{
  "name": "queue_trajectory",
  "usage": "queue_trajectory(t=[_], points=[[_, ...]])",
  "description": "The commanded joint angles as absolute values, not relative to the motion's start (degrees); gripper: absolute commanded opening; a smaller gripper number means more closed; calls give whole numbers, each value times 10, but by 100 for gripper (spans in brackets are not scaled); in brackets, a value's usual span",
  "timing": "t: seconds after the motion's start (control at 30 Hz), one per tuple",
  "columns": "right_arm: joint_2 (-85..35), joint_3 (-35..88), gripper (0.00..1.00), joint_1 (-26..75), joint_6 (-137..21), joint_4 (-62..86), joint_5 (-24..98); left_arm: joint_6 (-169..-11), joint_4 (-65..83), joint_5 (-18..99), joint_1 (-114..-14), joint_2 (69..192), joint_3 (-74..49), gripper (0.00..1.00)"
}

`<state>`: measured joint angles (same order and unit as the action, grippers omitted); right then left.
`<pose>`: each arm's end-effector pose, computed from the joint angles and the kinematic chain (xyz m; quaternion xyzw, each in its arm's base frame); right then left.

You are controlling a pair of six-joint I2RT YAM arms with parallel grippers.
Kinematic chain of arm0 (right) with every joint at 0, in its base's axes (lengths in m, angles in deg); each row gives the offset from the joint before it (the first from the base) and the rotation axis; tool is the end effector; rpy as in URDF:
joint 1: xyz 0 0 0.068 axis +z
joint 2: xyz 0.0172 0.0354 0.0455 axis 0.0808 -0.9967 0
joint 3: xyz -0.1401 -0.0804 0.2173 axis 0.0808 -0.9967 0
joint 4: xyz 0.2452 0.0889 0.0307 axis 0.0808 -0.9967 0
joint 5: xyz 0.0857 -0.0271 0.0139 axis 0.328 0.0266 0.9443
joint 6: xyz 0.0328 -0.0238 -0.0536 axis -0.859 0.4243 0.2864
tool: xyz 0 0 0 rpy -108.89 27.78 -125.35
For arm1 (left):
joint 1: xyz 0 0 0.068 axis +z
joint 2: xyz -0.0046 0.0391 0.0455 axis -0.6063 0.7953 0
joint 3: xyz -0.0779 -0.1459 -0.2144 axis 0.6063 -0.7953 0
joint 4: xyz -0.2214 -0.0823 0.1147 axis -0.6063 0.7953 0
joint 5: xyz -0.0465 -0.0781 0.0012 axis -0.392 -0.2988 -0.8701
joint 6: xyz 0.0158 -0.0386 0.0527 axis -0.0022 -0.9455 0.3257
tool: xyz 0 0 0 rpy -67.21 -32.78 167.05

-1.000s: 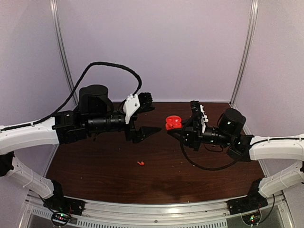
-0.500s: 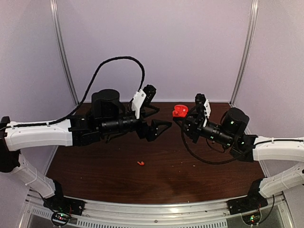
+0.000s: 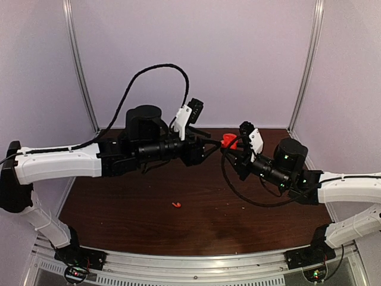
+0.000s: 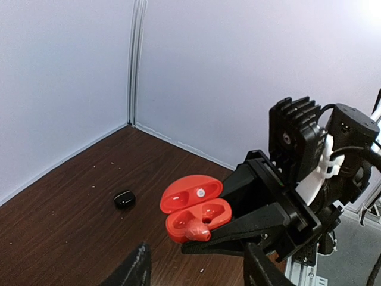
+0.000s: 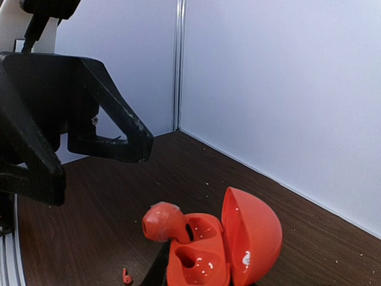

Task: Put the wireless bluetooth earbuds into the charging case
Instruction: Adjust the left earbud in the left side groove of the charging case.

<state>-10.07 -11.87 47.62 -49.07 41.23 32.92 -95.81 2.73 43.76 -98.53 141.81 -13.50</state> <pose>0.1729 0.2285 0.2877 -0.3414 0.6187 0.3190 0.6316 0.1814 -0.3398 0.3484 0.3045 0.6877 -0.4431 0.4879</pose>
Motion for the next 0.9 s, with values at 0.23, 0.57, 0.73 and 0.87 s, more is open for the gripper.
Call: queue_trajectory(t=[0.23, 0.57, 0.73, 0.87], points=[[-95, -95, 0, 489, -464, 383, 266, -992, 62, 437, -983, 1463, -64, 43], [-94, -94, 0, 493, -459, 376, 263, -993, 95, 440, -983, 1496, -31, 40], [-91, -95, 0, 496, -454, 375, 269, -993, 92, 435, -983, 1501, -29, 35], [-90, -98, 0, 497, -452, 375, 275, -991, 97, 441, -983, 1500, -30, 29]])
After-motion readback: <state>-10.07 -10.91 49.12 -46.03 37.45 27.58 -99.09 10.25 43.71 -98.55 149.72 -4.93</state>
